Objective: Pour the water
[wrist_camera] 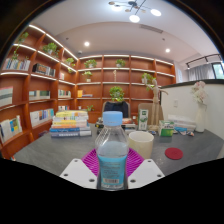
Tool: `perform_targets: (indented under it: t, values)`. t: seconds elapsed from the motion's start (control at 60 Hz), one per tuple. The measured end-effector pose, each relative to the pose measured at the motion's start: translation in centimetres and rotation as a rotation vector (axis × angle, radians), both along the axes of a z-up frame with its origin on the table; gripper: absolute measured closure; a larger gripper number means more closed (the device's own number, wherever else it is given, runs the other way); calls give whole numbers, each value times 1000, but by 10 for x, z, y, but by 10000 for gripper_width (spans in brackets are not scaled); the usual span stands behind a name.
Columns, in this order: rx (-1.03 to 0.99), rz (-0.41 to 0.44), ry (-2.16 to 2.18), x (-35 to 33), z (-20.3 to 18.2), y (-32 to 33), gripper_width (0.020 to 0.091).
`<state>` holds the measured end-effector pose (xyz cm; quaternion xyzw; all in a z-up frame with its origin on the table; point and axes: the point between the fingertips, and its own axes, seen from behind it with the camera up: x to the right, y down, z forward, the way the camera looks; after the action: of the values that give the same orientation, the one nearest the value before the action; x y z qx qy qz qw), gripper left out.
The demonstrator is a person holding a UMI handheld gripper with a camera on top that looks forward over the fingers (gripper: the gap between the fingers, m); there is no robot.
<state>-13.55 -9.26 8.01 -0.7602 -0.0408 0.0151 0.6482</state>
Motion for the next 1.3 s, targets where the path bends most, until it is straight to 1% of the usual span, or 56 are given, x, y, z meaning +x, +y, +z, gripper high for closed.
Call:
perform_targets:
  t: [0.117,0.167,0.25,0.3,0.383,0.5,0.517,0.533,0.617,0.65,0.7,0.733,0.9,0.917,1.017,1.033,1.067,1.133,1.167,1.183,1.3]
  values:
    - [-11,31,198,-28,21,18,807]
    - [-27,29,305,-38,27,27,806]
    - [-54,24,553,-50,39,42,808]
    - [-58,30,733,-53,40,57,807]
    - [-57,1,1017,-50,51,62,807]
    - [-32,-28,1341,-38,51,81,806]
    - [-39,-35,1383,-37,60,73,806]
    - [-29,-39,1413,-35,56,82,807]
    - [6,-41,1567,-26,65,91,807]
    - [11,-40,1641,-26,76,83,807]
    - [34,-38,1765,-19,83,91,806]
    - [49,-33,1851,-15,88,92,787]
    - [86,-82,2116,3,86,93,786]
    - [87,-83,2131,6,86,87,786]
    - [59,-94,2087,3,81,93,787]
    - [58,-92,2078,0,83,78,787]
    - [40,-91,2043,-1,81,91,787]
    - [19,-83,1956,-7,82,93,786]
    - [2,-71,1880,-12,83,95,787]
    - [-3,-63,1842,-17,86,84,786]
    - [-32,-20,1402,-23,95,100,786]
